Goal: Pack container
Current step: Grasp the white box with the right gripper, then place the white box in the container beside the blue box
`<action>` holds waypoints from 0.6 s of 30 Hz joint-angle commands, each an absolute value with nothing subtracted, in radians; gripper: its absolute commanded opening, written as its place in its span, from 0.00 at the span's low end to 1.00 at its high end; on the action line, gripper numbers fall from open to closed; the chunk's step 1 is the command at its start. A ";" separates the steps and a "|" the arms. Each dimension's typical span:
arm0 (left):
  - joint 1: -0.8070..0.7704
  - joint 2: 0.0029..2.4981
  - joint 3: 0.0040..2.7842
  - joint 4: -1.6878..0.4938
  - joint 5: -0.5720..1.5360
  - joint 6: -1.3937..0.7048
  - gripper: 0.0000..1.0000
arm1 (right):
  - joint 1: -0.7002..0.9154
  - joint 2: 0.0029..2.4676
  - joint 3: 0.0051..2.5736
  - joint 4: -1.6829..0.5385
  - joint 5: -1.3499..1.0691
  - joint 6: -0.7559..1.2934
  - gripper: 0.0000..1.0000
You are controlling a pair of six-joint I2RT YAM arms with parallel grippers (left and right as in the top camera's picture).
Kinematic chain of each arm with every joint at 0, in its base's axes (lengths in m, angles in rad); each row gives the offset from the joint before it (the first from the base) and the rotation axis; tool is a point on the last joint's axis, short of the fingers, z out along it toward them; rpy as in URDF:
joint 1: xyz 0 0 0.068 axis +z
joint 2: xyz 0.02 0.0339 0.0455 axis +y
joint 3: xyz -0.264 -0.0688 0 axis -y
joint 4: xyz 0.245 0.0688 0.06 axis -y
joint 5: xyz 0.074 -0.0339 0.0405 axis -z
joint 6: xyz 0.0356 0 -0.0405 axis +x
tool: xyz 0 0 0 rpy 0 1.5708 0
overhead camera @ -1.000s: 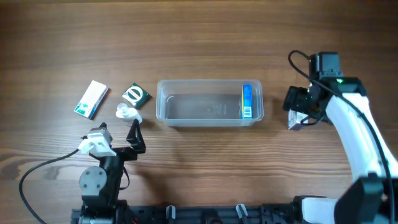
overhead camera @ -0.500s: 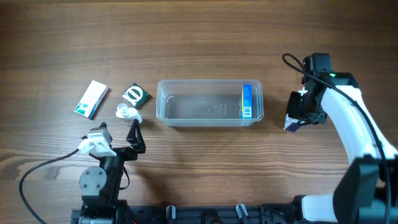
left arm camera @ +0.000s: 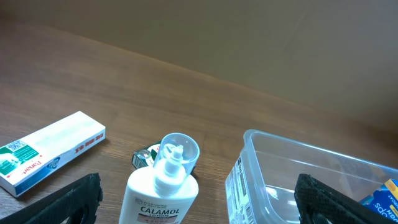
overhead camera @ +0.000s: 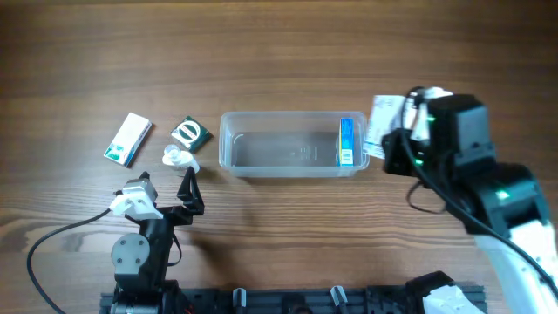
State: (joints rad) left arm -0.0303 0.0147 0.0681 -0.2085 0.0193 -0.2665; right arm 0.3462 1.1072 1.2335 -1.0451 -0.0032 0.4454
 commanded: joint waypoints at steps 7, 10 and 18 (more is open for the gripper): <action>-0.024 0.009 0.063 -0.205 0.006 -0.250 1.00 | 0.544 1.418 1.217 -0.866 0.073 0.543 0.25; -0.024 0.009 0.063 -0.205 0.006 -0.250 1.00 | 0.544 1.531 1.217 -0.852 0.097 0.561 0.25; -0.024 0.009 0.063 -0.205 0.006 -0.250 1.00 | 0.544 1.680 1.217 -0.883 0.107 0.599 0.25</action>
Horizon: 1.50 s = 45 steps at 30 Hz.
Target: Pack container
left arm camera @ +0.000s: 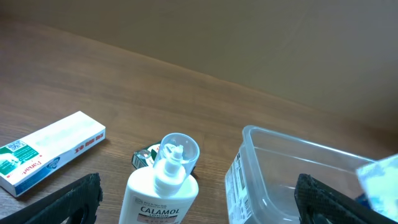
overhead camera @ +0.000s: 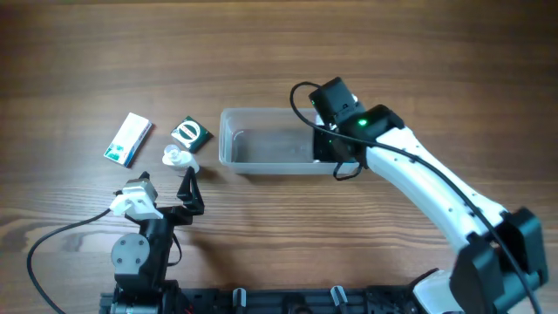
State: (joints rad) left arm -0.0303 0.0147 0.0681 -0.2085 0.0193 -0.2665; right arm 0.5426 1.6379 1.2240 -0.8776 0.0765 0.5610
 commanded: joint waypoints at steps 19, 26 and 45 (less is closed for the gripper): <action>-0.024 0.009 0.063 -0.205 0.006 -0.250 1.00 | 0.544 1.662 1.266 -0.939 0.138 0.582 0.53; -0.024 0.009 0.063 -0.205 0.006 -0.250 1.00 | 0.525 1.434 1.388 -1.025 0.168 0.549 0.64; -0.024 0.009 0.063 -0.205 0.006 -0.250 1.00 | 0.163 0.577 1.388 -1.127 0.225 0.311 0.92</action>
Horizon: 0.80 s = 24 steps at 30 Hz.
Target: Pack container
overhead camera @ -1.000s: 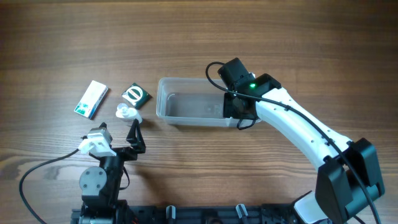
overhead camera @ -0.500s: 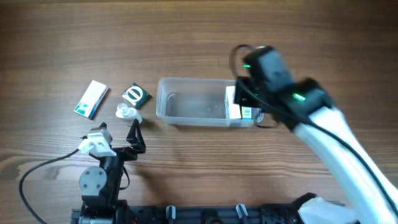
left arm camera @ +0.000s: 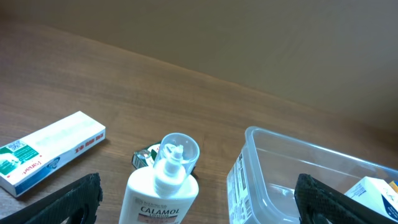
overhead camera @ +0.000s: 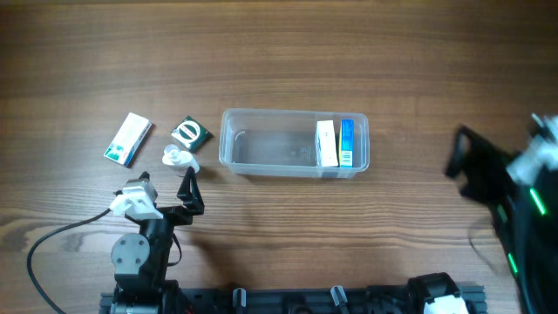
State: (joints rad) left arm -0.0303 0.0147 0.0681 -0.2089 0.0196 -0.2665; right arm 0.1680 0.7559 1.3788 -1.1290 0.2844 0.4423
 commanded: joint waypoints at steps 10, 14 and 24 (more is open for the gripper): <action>-0.024 0.009 0.063 -0.205 0.048 -0.271 1.00 | 0.163 0.296 1.388 -1.241 0.192 0.318 1.00; -0.024 0.009 0.063 -0.191 0.195 -0.348 1.00 | 0.163 0.296 1.385 -1.259 0.193 0.318 1.00; -0.024 0.110 0.513 -0.474 0.056 -0.355 0.99 | 0.163 0.296 1.383 -1.429 0.193 0.318 1.00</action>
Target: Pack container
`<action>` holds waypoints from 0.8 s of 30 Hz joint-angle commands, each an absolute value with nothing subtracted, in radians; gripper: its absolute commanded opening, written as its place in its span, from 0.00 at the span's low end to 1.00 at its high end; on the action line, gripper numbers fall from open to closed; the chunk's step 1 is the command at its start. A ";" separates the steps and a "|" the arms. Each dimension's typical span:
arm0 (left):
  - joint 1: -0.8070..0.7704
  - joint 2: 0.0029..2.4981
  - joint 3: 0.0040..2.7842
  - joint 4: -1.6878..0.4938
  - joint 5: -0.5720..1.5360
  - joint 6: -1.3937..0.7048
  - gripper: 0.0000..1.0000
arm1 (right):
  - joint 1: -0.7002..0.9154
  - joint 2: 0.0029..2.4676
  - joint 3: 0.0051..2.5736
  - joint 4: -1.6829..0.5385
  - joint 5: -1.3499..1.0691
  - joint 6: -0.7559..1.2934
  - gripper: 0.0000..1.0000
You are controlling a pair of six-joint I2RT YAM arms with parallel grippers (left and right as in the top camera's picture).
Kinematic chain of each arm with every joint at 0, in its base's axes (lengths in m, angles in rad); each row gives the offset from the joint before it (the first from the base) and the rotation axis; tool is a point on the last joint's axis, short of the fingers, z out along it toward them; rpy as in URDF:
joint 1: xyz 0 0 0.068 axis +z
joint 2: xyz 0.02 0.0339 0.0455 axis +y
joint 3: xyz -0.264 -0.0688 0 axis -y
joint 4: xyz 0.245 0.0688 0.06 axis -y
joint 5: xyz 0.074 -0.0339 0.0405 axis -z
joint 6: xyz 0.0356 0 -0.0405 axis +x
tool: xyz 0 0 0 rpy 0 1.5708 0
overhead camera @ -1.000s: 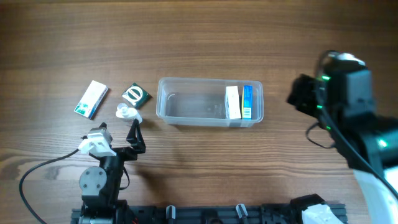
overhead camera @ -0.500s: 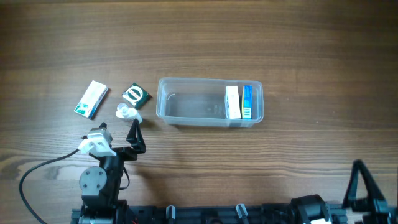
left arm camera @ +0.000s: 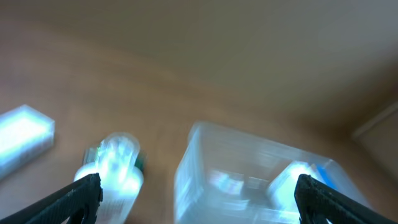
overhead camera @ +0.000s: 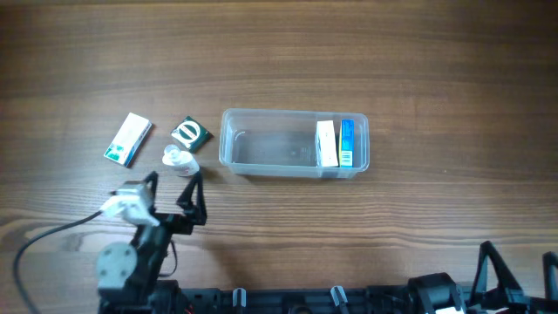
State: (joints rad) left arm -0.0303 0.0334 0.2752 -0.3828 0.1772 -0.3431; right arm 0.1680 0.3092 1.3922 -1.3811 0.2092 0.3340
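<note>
A clear plastic container (overhead camera: 261,148) lies mid-table, with a white box (overhead camera: 326,143) and a blue box (overhead camera: 346,142) standing side by side at its right end. To its left lie a white calamine bottle (overhead camera: 179,160), a dark green packet (overhead camera: 189,133) and a white-and-green box (overhead camera: 128,139). My left gripper (overhead camera: 172,186) is open just short of the bottle, holding nothing. The left wrist view is blurred; it shows the bottle (left arm camera: 115,168) and the container (left arm camera: 249,174). My right gripper (overhead camera: 516,266) is open at the bottom right corner.
A black cable (overhead camera: 44,240) loops from the left arm's base across the near left of the table. A black rail (overhead camera: 296,296) runs along the near edge.
My right arm was at the right edge and now sits low in the bottom right corner. My left arm has shifted; its view is blurred and shows the container nearer its middle.
My right gripper held a white box beside the container's right end, where a blue box stood. Then it was over that end with the box. Later the white box stood inside next to the blue one, my right arm away. Now my left arm has moved.
</note>
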 commanded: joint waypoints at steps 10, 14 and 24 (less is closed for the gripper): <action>0.028 0.987 1.313 -0.957 -0.229 -0.160 1.00 | 0.163 0.296 1.383 -1.591 0.193 0.318 1.00; 0.094 1.264 1.459 -0.981 -0.216 -0.159 1.00 | 0.163 0.296 1.383 -1.591 0.193 0.318 1.00; 0.243 1.541 1.454 -0.993 -0.221 -0.172 1.00 | 0.163 0.296 1.383 -1.591 0.193 0.318 1.00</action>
State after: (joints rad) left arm 0.1890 1.4765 1.4433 -0.9886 -0.2195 -0.1799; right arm 0.1673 0.3080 1.3819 -1.5929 0.2024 0.3340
